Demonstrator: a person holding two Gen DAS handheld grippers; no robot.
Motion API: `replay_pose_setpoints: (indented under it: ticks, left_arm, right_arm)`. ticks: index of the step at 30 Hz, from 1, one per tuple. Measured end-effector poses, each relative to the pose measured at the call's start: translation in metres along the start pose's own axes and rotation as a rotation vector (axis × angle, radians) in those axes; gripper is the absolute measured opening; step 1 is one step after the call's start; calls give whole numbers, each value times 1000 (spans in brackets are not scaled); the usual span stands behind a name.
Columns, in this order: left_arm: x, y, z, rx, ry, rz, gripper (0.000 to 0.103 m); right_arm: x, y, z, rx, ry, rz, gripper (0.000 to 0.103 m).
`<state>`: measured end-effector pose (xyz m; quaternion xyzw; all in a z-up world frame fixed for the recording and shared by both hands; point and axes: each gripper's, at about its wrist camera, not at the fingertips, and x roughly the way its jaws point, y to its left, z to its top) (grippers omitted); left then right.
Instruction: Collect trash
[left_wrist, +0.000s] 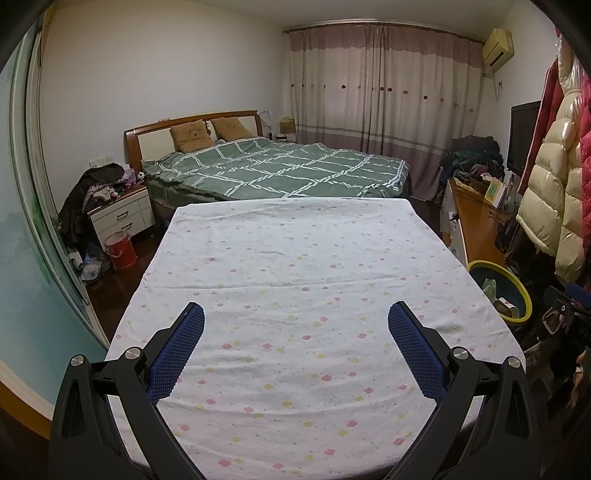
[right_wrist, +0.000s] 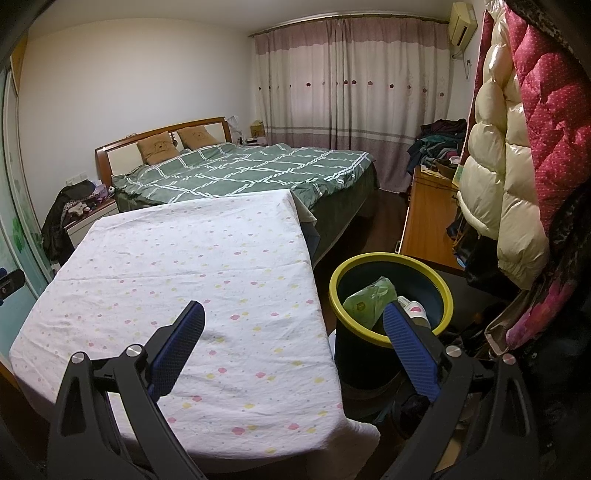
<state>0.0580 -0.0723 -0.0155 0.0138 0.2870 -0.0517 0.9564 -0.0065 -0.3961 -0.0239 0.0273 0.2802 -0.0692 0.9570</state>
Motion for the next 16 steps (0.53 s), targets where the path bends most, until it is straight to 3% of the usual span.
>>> replay_pose_setpoints:
  ticks: [8,12,16]
  left_arm:
    - [10,8,1,-3,-3,-26,98]
    - [44,20,9,-30,42,-9,98]
    - [107,40,22,-35,85,68,98]
  right_arm:
    - [6,6,4,-10,13,22,93]
    - [29,15,19,-23,32,64,94]
    - [78,39,37,-37,92,134,96]
